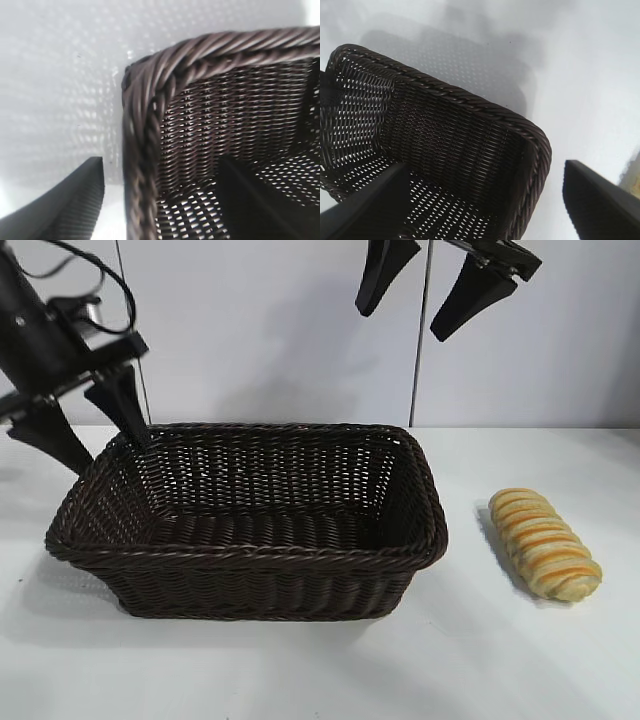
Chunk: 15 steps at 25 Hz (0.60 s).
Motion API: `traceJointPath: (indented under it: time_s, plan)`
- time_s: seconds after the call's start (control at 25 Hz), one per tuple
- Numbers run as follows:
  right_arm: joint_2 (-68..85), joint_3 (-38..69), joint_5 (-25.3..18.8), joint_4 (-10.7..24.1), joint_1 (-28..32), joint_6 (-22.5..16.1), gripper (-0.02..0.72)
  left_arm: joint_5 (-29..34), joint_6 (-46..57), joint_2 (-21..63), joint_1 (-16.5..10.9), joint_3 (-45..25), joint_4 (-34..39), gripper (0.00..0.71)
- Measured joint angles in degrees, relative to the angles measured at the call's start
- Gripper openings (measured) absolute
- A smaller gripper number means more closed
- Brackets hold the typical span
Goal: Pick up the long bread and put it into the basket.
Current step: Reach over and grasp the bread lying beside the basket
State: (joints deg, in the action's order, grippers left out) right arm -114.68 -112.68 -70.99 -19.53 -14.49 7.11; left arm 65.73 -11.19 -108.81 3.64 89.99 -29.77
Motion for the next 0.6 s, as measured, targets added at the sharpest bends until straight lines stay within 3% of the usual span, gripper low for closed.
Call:
traceJointPath:
  time_s: [0.32,0.6]
  plan:
    - [0.00,0.00,0.00,0.00,0.00,0.00,0.600,-1.90,2.28,2.41,0.00,0.00,-7.48,0.471]
    - [0.00,0.00,0.00,-1.08,0.00,-0.45,0.600,-2.52,2.28,2.41,0.63,0.00,-8.10,0.471]
